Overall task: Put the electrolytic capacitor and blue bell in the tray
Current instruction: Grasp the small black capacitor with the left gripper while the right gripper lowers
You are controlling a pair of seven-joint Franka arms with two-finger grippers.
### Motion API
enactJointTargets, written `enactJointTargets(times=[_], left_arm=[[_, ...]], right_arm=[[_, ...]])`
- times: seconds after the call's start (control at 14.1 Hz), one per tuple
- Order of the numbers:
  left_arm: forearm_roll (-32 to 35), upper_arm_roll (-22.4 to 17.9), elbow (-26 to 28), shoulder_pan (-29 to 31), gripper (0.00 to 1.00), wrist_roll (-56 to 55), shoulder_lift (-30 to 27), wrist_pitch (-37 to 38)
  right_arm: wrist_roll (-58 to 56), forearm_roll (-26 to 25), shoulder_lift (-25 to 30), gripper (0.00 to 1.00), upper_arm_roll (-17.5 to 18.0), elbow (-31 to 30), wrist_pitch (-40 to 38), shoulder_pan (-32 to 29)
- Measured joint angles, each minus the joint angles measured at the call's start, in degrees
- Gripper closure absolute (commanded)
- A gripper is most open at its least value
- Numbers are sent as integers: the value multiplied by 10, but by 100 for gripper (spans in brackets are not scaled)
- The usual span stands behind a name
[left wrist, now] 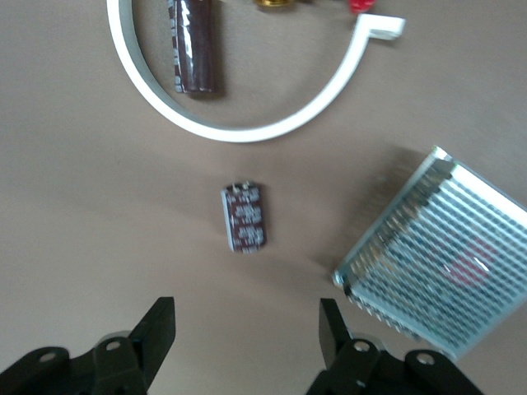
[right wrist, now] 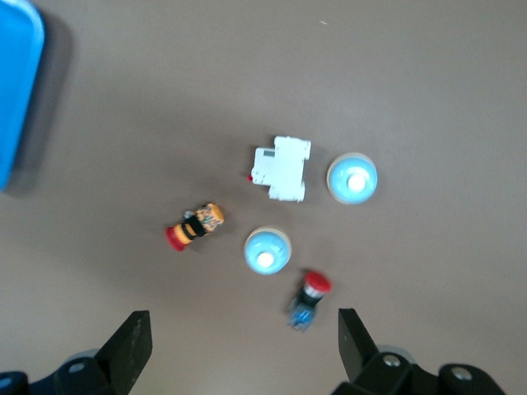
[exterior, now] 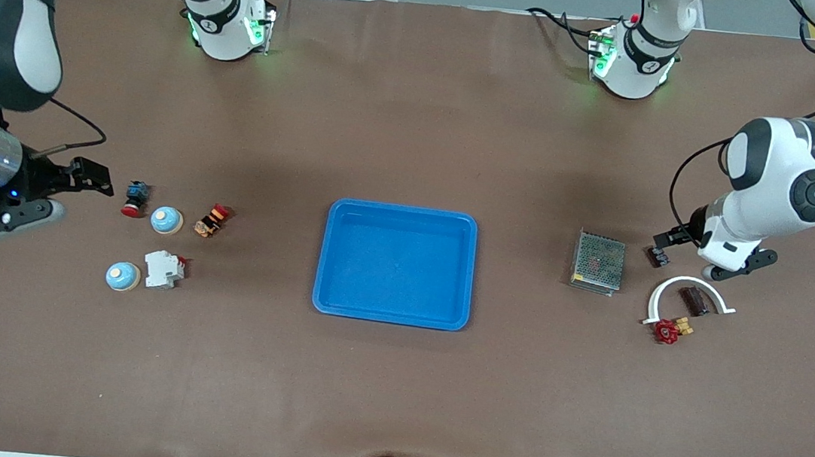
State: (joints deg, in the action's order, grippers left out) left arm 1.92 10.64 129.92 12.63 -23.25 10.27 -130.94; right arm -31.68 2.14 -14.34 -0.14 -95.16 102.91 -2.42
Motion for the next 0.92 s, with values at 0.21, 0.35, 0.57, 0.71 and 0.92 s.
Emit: enactJointTargets(times=[0.21, 0.35, 0.57, 0.71, 0.92], left_arm=[[0, 0, 0, 7, 31, 0, 47, -42], [0, 0, -1, 8, 32, 0, 71, -66], [0, 0, -1, 9, 36, 0, 92, -84], [0, -1, -1, 11, 40, 0, 99, -89], [1, -2, -2, 12, 61, 0, 107, -94]], right_arm=[[-143, -2, -37, 0, -3, 0, 47, -14], [-211, -3, -58, 0, -4, 0, 80, -21], [-259, -4, -94, 0, -4, 0, 127, -27], [-289, -5, -116, 0, -4, 0, 155, -28], [-337, -5, -146, 0, -5, 1, 196, -30]])
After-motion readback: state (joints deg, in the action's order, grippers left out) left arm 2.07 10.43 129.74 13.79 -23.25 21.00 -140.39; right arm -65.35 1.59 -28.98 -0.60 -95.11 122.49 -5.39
